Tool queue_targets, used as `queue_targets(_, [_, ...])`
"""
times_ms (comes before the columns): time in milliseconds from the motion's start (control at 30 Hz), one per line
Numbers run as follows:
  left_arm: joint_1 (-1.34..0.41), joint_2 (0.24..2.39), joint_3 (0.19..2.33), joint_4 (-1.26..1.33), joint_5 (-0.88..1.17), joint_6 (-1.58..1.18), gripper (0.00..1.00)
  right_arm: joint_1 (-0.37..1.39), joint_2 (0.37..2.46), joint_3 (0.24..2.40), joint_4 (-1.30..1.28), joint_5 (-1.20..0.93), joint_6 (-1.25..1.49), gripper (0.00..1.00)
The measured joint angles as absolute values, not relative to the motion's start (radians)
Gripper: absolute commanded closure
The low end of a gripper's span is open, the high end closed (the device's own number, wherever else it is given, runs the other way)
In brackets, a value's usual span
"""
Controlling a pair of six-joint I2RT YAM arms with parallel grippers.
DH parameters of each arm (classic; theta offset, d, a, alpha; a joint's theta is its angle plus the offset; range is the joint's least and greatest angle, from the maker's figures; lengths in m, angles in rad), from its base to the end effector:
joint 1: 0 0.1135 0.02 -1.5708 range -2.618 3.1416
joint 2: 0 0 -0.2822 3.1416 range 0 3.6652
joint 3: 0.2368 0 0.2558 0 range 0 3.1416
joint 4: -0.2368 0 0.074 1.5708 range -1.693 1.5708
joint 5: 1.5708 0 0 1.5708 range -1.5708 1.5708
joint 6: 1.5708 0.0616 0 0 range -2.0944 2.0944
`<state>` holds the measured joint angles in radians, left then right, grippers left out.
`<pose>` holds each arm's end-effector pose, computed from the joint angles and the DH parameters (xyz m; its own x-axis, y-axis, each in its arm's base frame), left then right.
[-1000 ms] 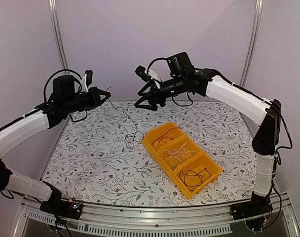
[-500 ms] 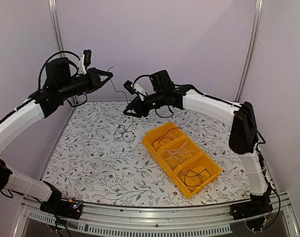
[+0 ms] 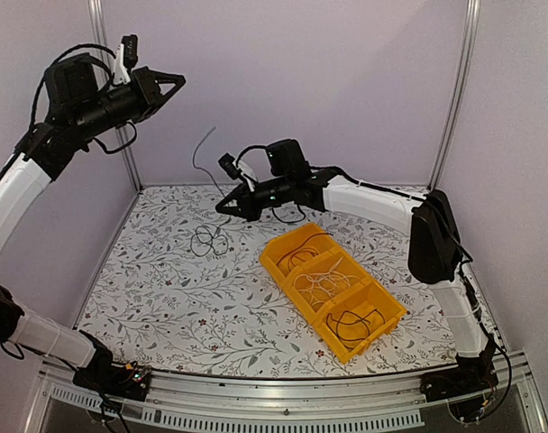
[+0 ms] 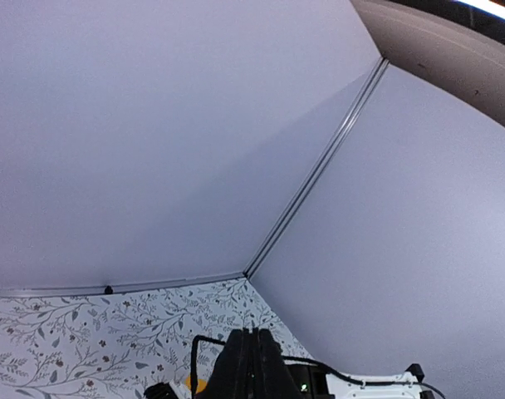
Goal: Untangle the cables
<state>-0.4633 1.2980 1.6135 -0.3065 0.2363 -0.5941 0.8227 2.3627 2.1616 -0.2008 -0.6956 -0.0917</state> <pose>0.2580 -0.1450 0.5207 -0.3538 -0.4316 -0.8298 0.5381 0.6317 -0.5580 0.3711 0.4579 0.2734 -0.1767 -0.2937 -0.9394 -0.9842 0.0633 0.1653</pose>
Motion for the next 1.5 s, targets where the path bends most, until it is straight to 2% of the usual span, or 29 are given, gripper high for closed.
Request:
queue_targets(100, [-0.463,1.302,1.728,-0.253,0.218,-0.595,1.00,0.818,2.378,2.128,-0.230,-0.692,-0.088,0.91])
queue_targets(200, [-0.463,1.292,1.798,-0.198,0.212,-0.598,1.00,0.816,2.408,2.098,-0.264,-0.690,-0.088,0.96])
queue_targets(400, [-0.464,1.291,1.832,-0.181,0.194,-0.587,1.00,0.812,2.431,2.084,-0.307,-0.693,-0.093,0.99])
queue_targets(467, [-0.464,1.289,1.810,-0.202,0.168,-0.567,0.93,0.811,2.431,2.090,-0.308,-0.703,-0.095,1.00])
queue_targets(567, [-0.464,1.247,1.675,-0.229,0.108,-0.537,0.78,0.811,2.431,2.114,-0.334,-0.730,-0.100,1.00])
queue_targets(667, [-0.464,1.163,1.416,-0.252,0.025,-0.537,0.72,0.811,2.429,2.147,-0.344,-0.751,-0.101,1.00])
queue_targets(833, [-0.467,0.993,1.020,-0.236,0.010,-0.519,0.63,0.810,2.392,2.156,-0.344,-0.761,-0.085,1.00])
queue_targets(1000, [-0.512,0.848,0.834,-0.176,0.023,-0.456,0.46,0.810,2.333,2.174,-0.344,-0.746,-0.044,1.00])
queue_targets(1100, [-0.552,0.833,0.783,-0.142,0.017,-0.398,0.45,0.810,2.299,2.200,-0.344,-0.743,-0.019,1.00])
queue_targets(1267, [-0.583,0.907,0.705,-0.091,-0.011,-0.343,0.51,0.809,2.244,2.212,-0.342,-0.748,0.009,1.00])
queue_targets(1400, [-0.585,1.003,0.675,-0.086,-0.079,-0.373,0.53,0.809,2.220,2.214,-0.342,-0.759,0.011,1.00])
queue_targets(1500, [-0.584,1.038,0.643,-0.056,-0.117,-0.428,0.50,0.809,2.209,2.214,-0.344,-0.768,0.009,1.00])
